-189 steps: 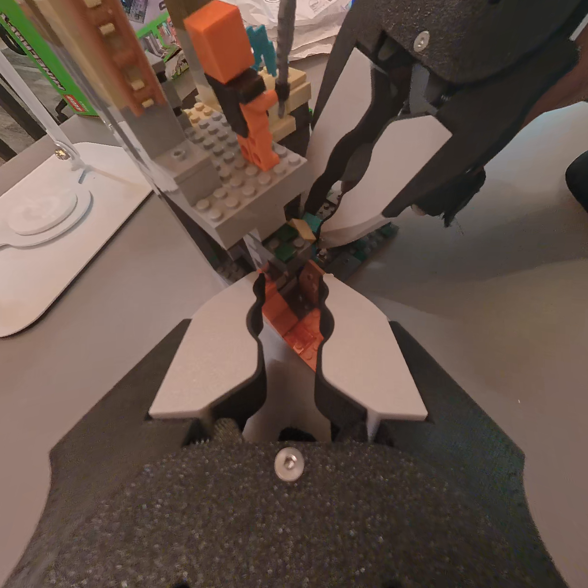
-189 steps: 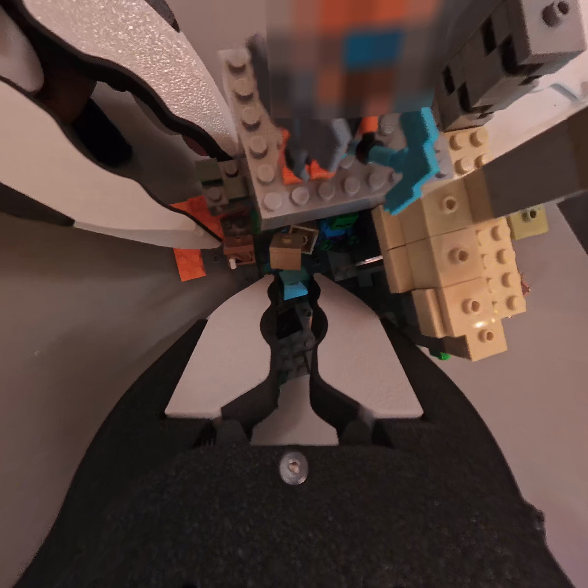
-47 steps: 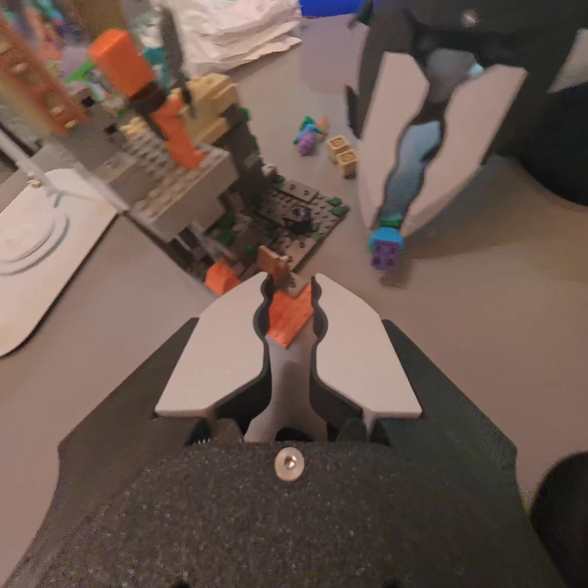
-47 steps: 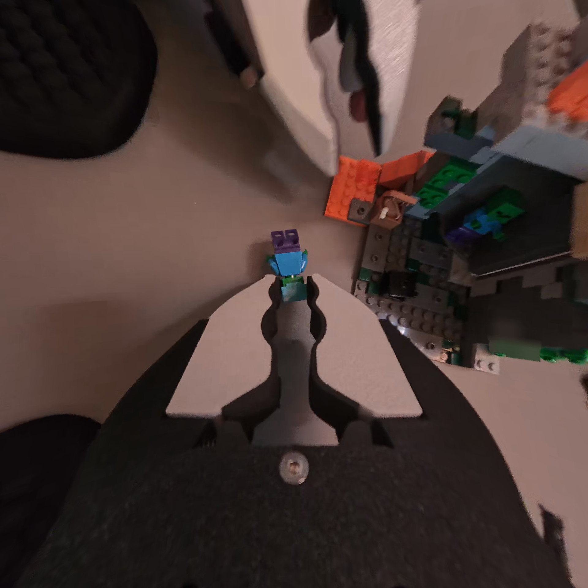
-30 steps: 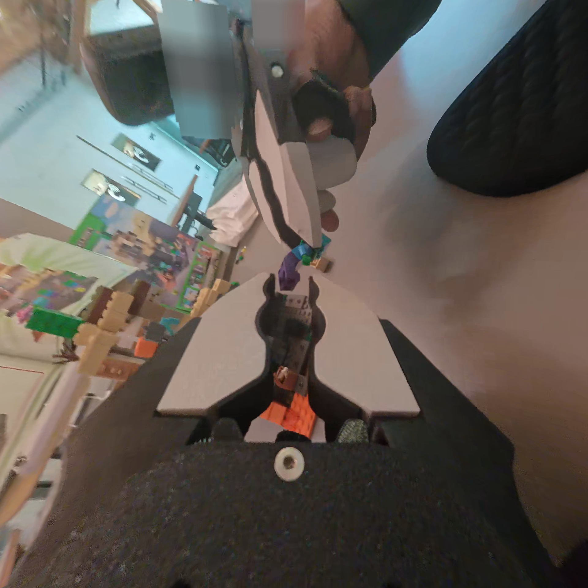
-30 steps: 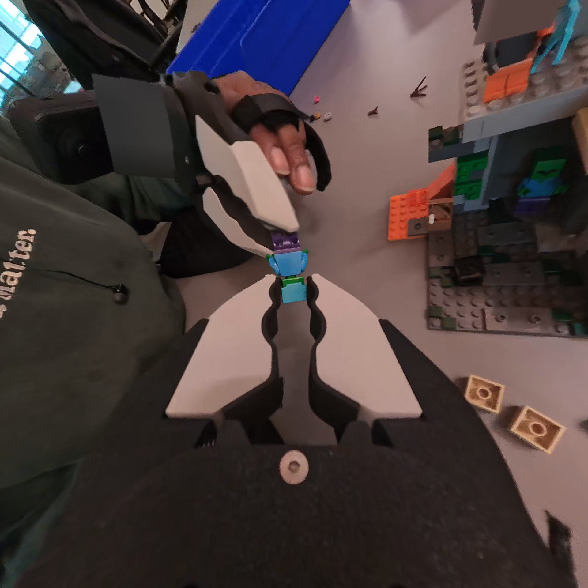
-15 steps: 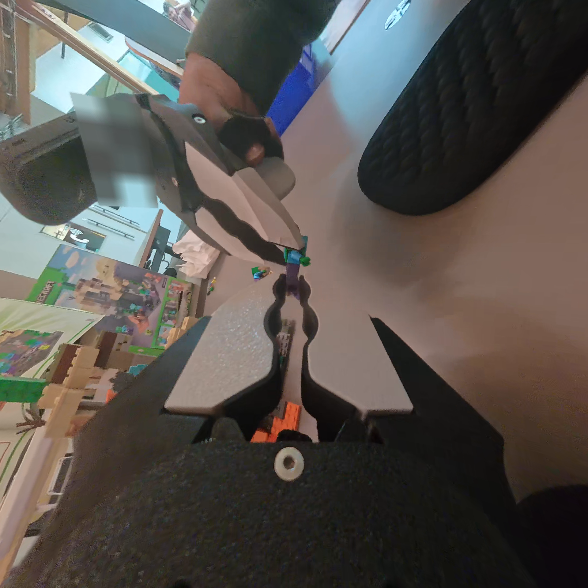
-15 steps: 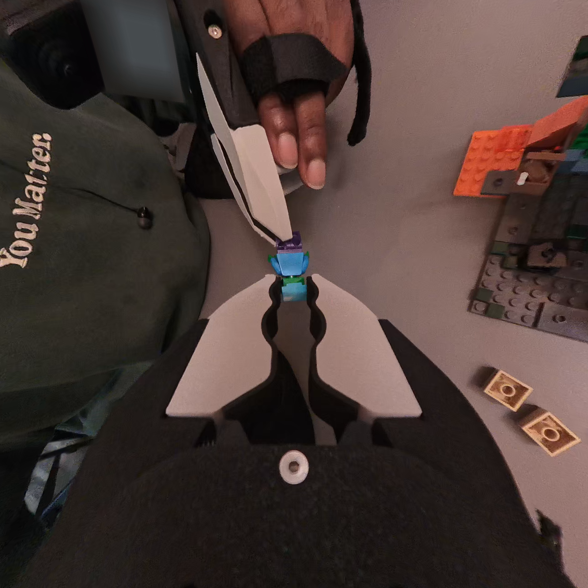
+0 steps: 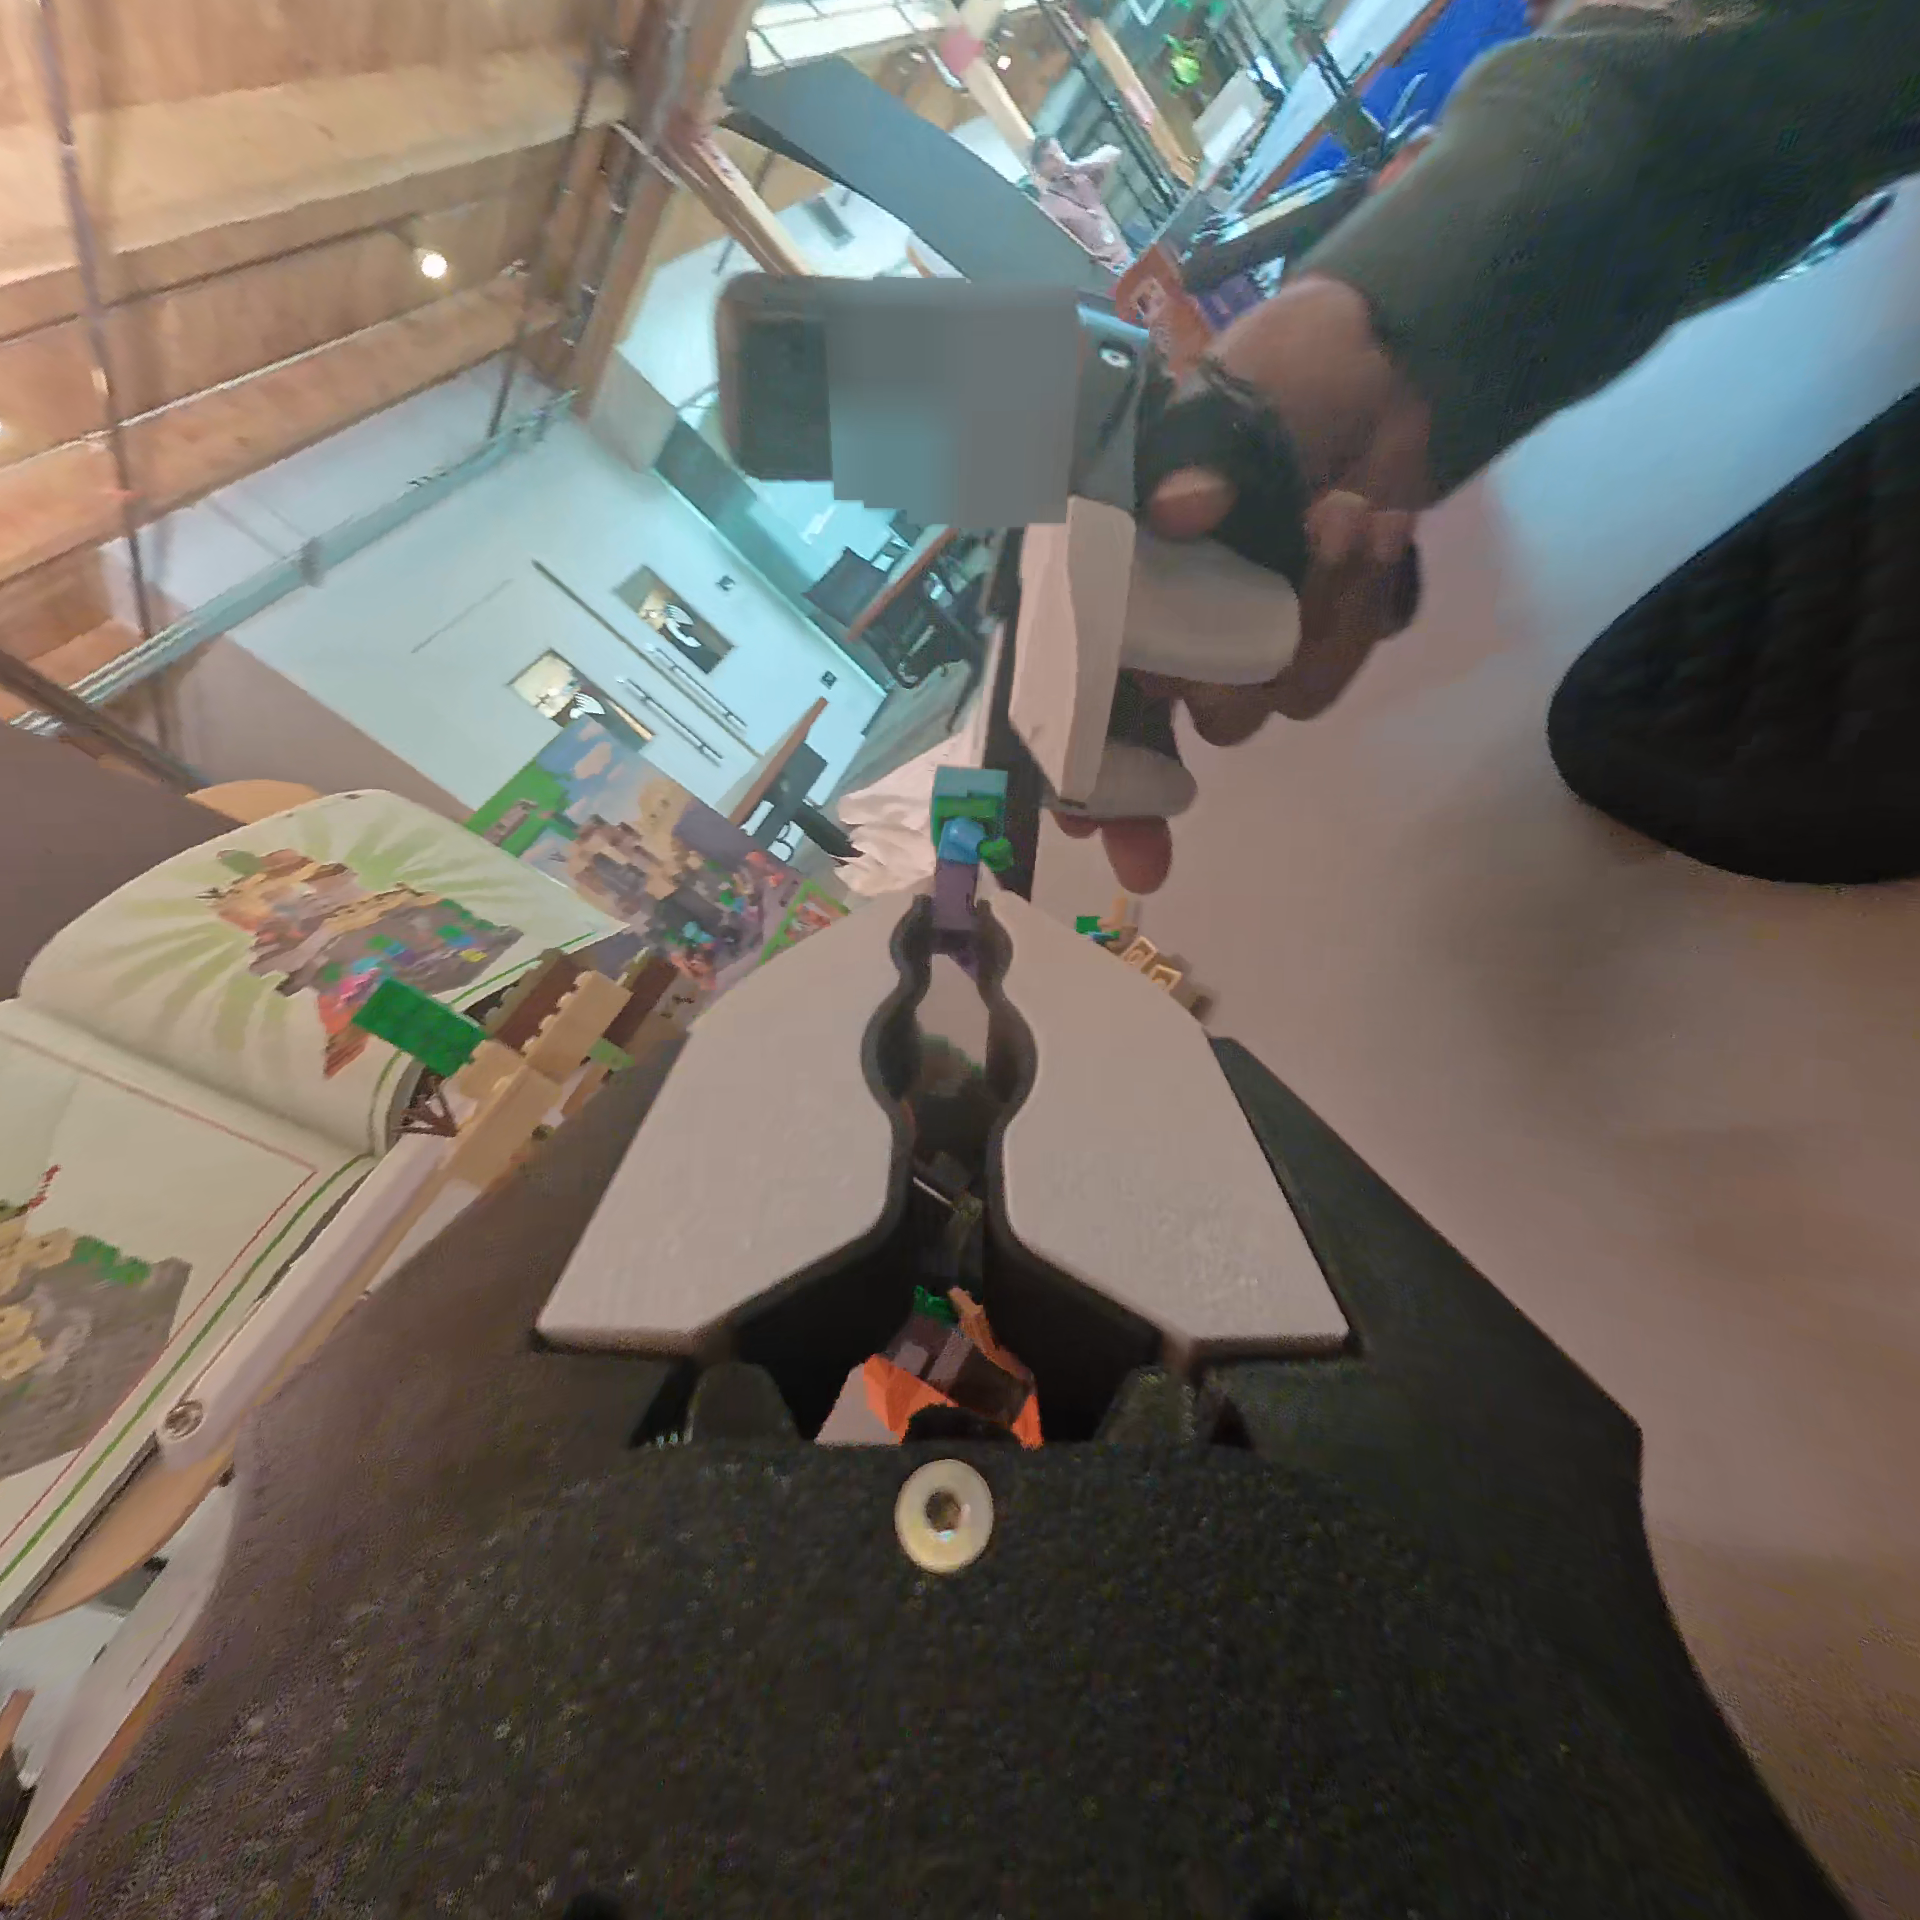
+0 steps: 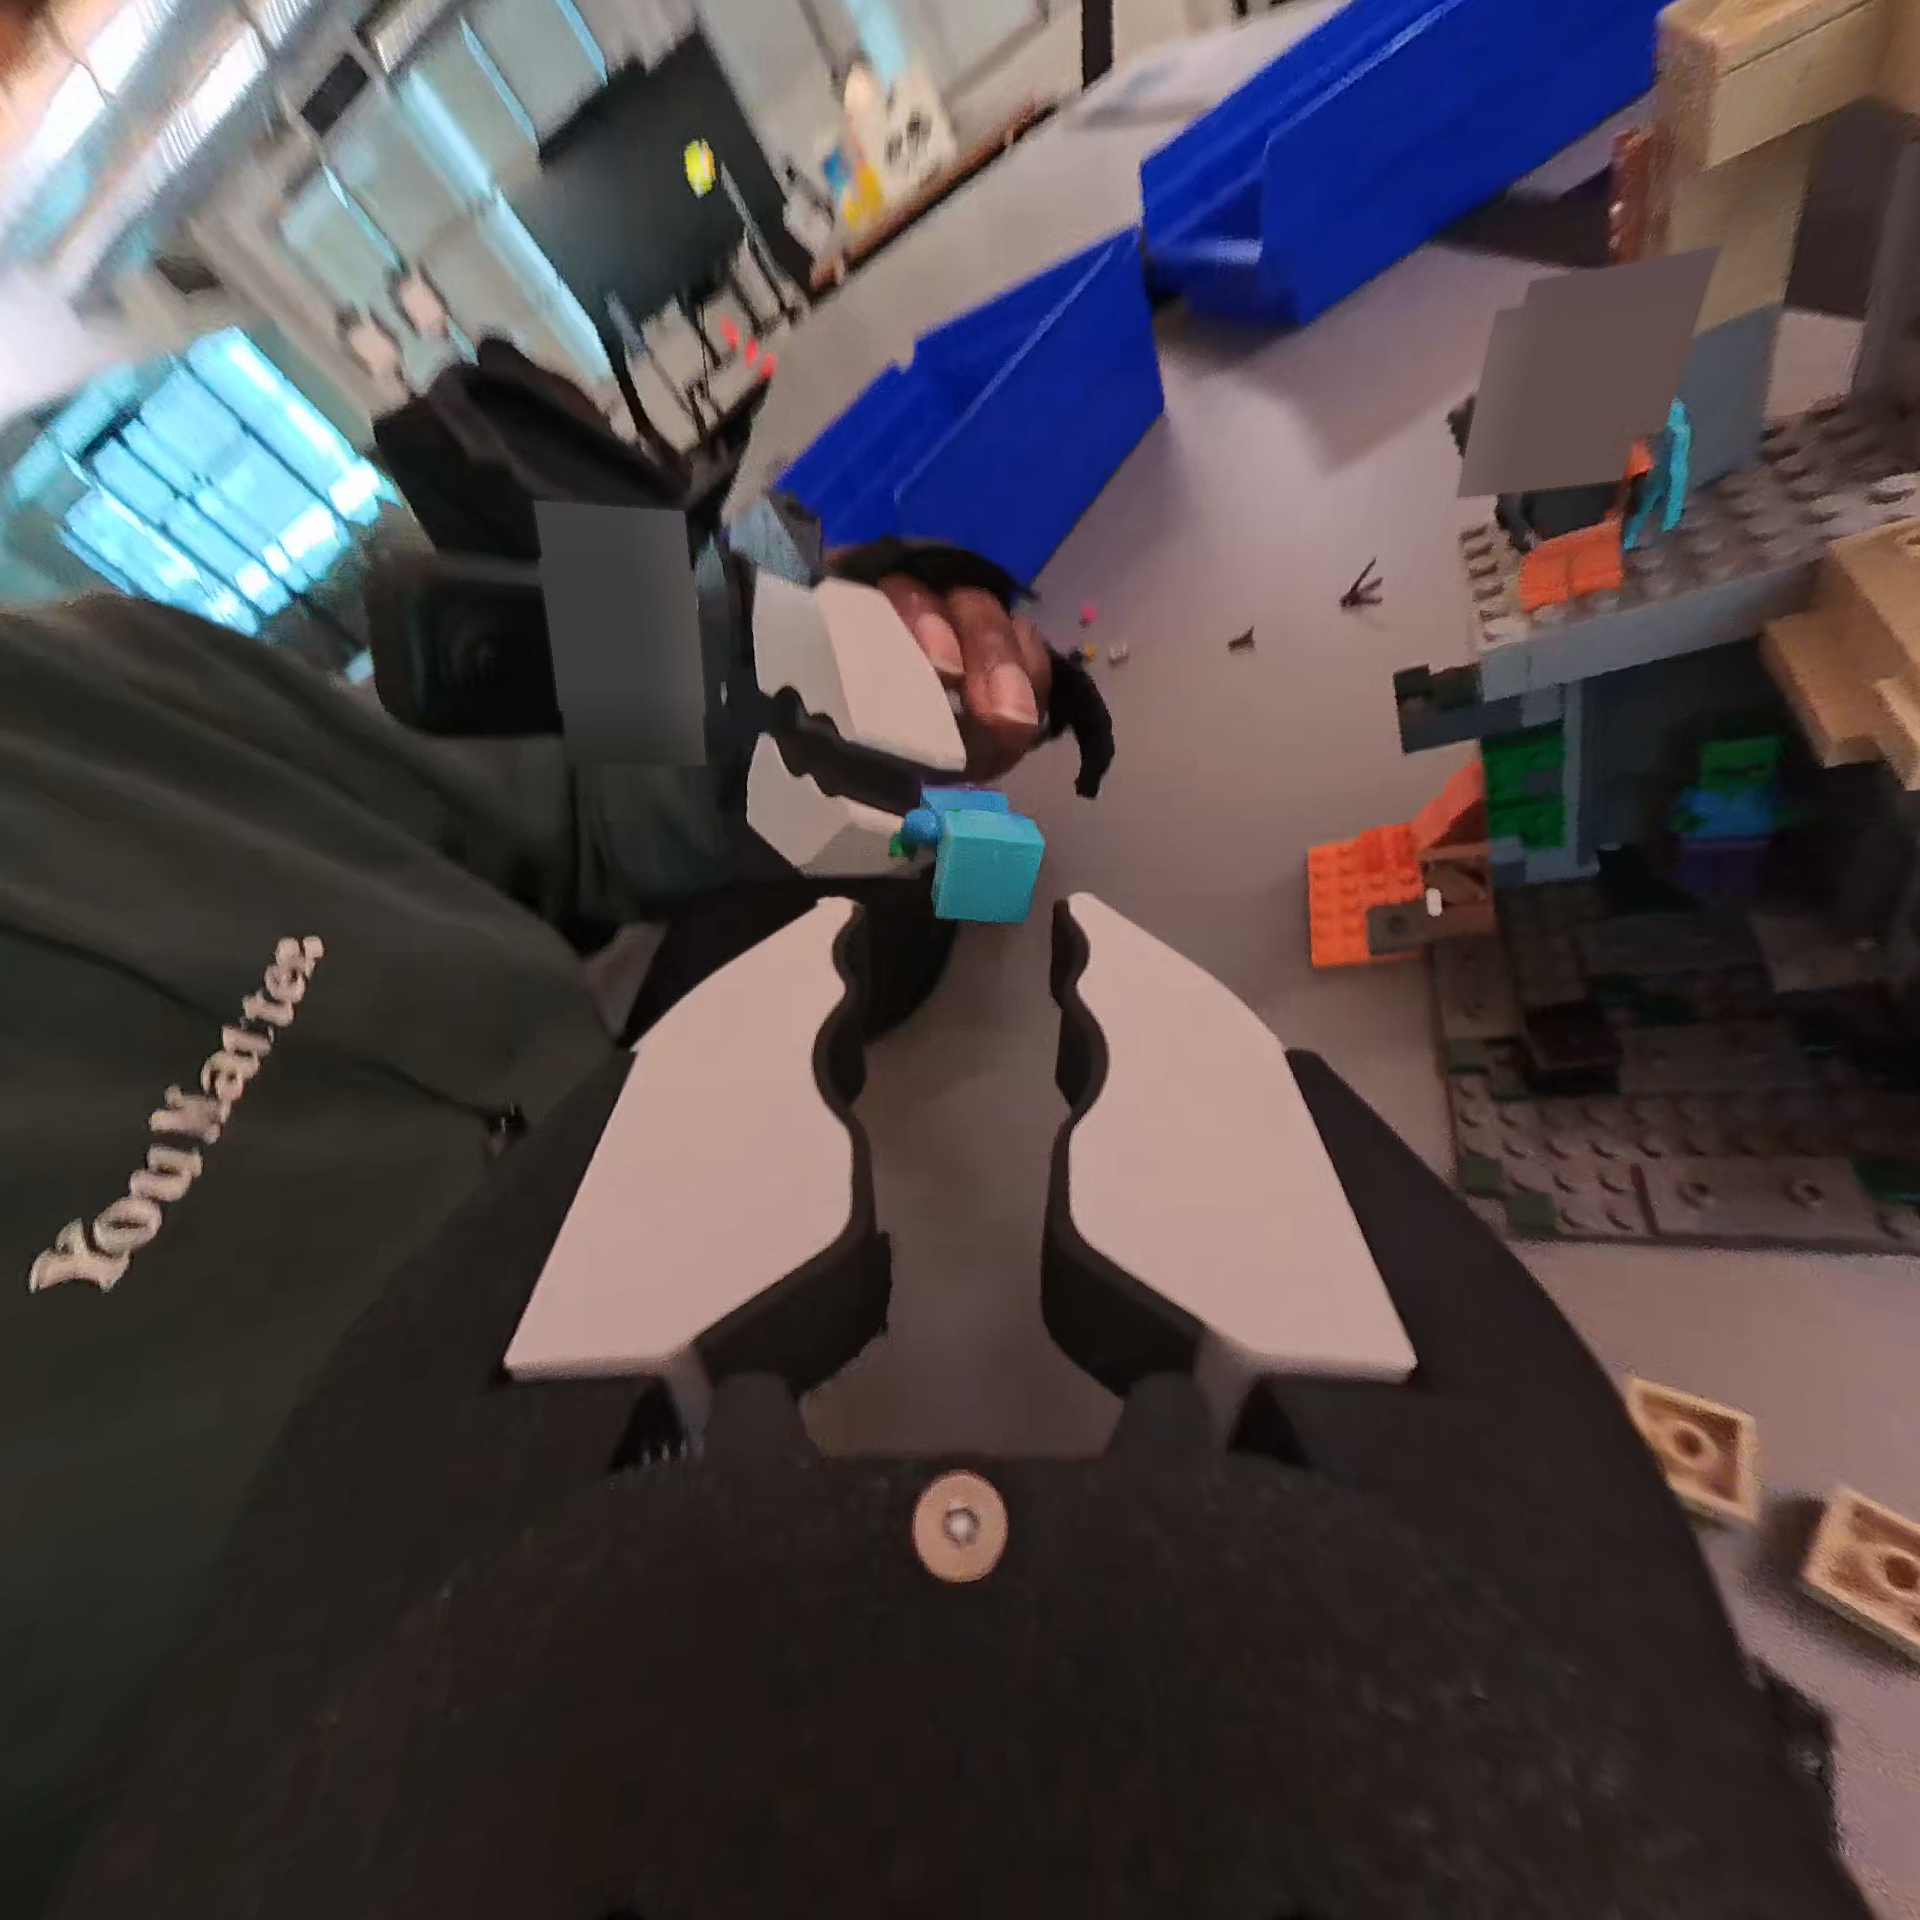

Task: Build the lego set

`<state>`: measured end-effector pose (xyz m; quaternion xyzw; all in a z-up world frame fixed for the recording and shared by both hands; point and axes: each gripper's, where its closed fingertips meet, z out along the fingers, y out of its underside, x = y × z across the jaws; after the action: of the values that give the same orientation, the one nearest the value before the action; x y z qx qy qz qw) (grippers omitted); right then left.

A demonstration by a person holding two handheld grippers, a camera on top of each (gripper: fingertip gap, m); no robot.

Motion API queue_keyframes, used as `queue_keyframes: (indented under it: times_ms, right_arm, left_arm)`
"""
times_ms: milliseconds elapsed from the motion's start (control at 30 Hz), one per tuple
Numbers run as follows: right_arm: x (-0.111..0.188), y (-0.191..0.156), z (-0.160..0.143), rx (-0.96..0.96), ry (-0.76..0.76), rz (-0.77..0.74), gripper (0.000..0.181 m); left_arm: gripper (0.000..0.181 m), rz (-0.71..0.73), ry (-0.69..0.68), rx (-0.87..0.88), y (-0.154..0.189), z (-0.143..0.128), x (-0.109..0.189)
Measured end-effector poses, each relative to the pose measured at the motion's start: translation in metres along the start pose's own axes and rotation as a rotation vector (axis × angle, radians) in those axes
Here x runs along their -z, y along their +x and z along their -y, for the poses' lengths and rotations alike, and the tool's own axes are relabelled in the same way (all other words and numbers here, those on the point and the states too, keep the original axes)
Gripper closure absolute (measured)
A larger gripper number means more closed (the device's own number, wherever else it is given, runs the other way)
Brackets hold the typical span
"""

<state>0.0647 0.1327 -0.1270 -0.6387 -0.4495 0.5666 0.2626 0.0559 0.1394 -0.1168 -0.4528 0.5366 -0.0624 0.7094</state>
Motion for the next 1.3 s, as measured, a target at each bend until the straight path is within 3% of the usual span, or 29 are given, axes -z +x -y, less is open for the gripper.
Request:
queue_keyframes:
  times_ms: [167,400,467,567,733,867,1033,1300]
  right_arm:
    - [-0.004,0.001,0.021,-0.123,0.214,0.004,0.160]
    - [-0.008,0.005,0.028,-0.118,0.257,-0.042,0.163]
    - [-0.009,0.013,0.024,-0.096,0.213,-0.086,0.164]
    - [-0.006,0.040,0.020,-0.013,0.092,-0.233,0.164]
    - [-0.004,0.106,0.009,0.236,-0.250,-0.535,0.166]
    - [-0.019,0.129,-0.002,0.272,-0.424,-0.566,0.166]
    - [-0.031,0.139,-0.010,0.306,-0.538,-0.583,0.166]
    - [-0.041,0.144,-0.014,0.317,-0.614,-0.618,0.165]
  left_arm:
    - [0.173,0.071,0.003,-0.021,-0.007,0.001,0.000]
    - [0.174,0.108,0.002,0.010,-0.015,-0.003,0.002]
    - [0.172,0.083,-0.023,0.035,-0.012,-0.011,0.000]
    - [0.155,0.005,-0.047,0.148,-0.006,-0.025,-0.001]
    - [0.164,0.028,-0.179,0.330,-0.033,-0.070,0.010]
    - [0.163,0.043,-0.294,0.448,-0.045,-0.106,0.018]
    - [0.162,0.026,-0.405,0.529,-0.042,-0.135,0.019]
    - [0.157,-0.082,-0.459,0.539,-0.023,-0.145,0.006]
